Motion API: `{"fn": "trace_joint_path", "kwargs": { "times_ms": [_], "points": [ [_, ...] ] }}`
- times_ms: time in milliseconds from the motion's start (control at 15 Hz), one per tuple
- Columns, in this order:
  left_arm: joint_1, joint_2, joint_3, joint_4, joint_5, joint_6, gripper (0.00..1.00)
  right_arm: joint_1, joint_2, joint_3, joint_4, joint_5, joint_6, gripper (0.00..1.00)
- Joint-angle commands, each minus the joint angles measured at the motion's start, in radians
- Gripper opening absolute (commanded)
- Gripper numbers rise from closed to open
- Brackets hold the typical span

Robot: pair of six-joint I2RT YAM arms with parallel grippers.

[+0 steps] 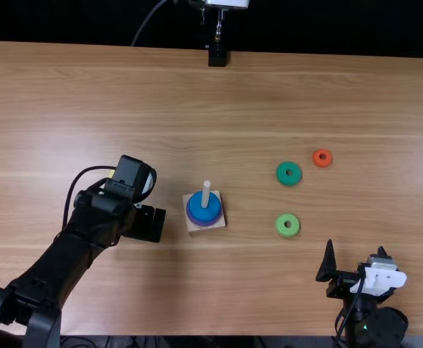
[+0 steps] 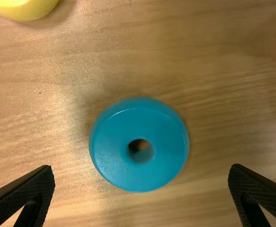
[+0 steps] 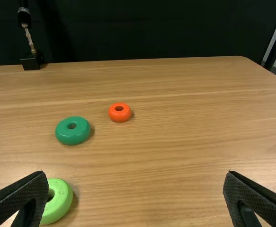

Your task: Build the Hanoi tower: stack the rings onto the peg from bottom to top in this color order: purple, dark blue, light blue, dark green, light green, yellow, orange.

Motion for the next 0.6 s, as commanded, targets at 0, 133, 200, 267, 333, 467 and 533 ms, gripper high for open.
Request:
{"fn": "trace_joint_path", "kwargs": {
  "times_ms": [0,133,200,267,333,467,533],
  "points": [
    [-0.011,0.025,-0.009,0.002,0.008,0.011,1.0,-0.007,-0.013,-0.071,-0.067,0.009,-0.005,1.0],
    [-0.011,0.03,-0.009,0.004,0.01,0.013,1.0,-0.007,-0.013,-0.071,-0.067,0.009,-0.005,1.0],
    [-0.011,0.03,-0.009,0.004,0.01,0.013,1.0,-0.007,-0.013,-0.071,-0.067,0.009,-0.005,1.0],
    [-0.011,0.031,-0.009,0.004,0.01,0.011,1.0,-0.007,-0.013,-0.071,-0.067,0.009,-0.005,1.0],
    [-0.012,0.034,-0.01,0.019,0.01,0.011,1.0,-0.007,-0.013,-0.071,-0.067,0.009,-0.005,1.0],
    [-0.011,0.091,-0.01,0.065,0.008,0.011,1.0,-0.007,-0.013,-0.071,-0.067,0.009,-0.005,1.0],
    [-0.011,0.097,-0.01,0.068,0.008,0.011,1.0,-0.007,-0.013,-0.071,-0.067,0.009,-0.005,1.0]
  ]
}}
